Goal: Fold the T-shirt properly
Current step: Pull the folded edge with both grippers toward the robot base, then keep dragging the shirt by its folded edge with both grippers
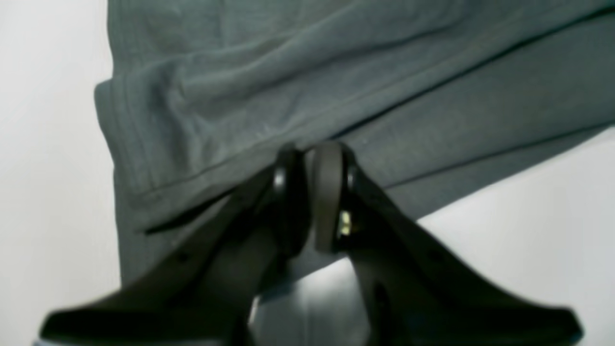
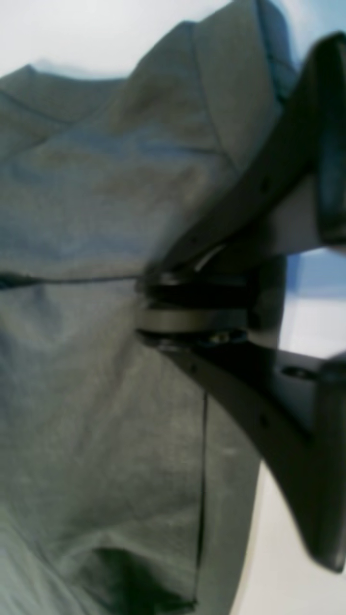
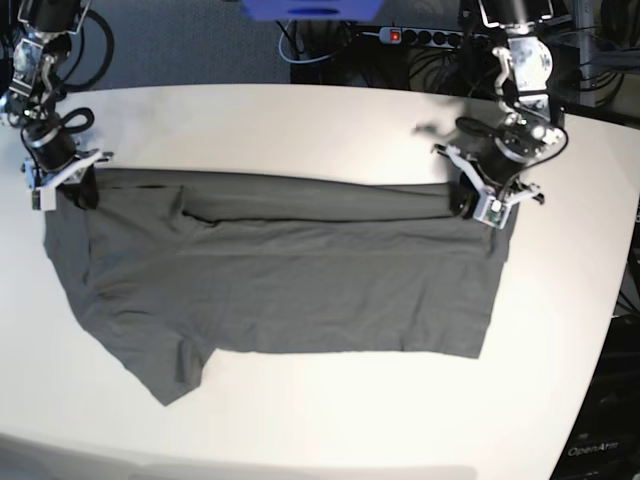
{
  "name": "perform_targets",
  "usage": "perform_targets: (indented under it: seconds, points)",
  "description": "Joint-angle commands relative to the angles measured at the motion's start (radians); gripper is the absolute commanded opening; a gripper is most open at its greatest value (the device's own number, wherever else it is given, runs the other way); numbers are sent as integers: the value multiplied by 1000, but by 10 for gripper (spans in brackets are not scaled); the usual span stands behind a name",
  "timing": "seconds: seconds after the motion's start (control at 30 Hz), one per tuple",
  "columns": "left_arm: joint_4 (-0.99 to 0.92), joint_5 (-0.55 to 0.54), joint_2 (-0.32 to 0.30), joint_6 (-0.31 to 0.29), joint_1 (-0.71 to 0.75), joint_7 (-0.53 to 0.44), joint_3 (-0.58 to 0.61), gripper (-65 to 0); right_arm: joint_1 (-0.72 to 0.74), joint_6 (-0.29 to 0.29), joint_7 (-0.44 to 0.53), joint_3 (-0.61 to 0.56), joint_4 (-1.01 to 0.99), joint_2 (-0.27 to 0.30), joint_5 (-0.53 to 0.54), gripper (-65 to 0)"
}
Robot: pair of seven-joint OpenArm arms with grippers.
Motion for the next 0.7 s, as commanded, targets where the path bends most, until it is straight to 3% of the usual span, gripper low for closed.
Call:
perform_targets:
  seconds: [0.0, 0.1, 0.27, 0.53, 0.67]
  points:
    - [-32, 166, -11, 2, 51, 248, -13, -579, -44, -31, -147, 1, -18, 4, -103, -598]
    - [-32, 172, -11, -1, 68, 245, -36, -579, -86, -31, -113, 2, -18, -9, -102, -598]
    - [-32, 175, -5, -97, 86, 222, -100, -579, -138, -31, -72, 28, -18, -26, -102, -598]
    - [-7, 175, -4, -100, 141, 220, -137, -579, -178, -29, -49, 28, -16, -32, -102, -598]
    - [45, 171, 15, -100, 203, 220, -137, -579, -196, 37, -49, 40, -7, -47, -102, -598]
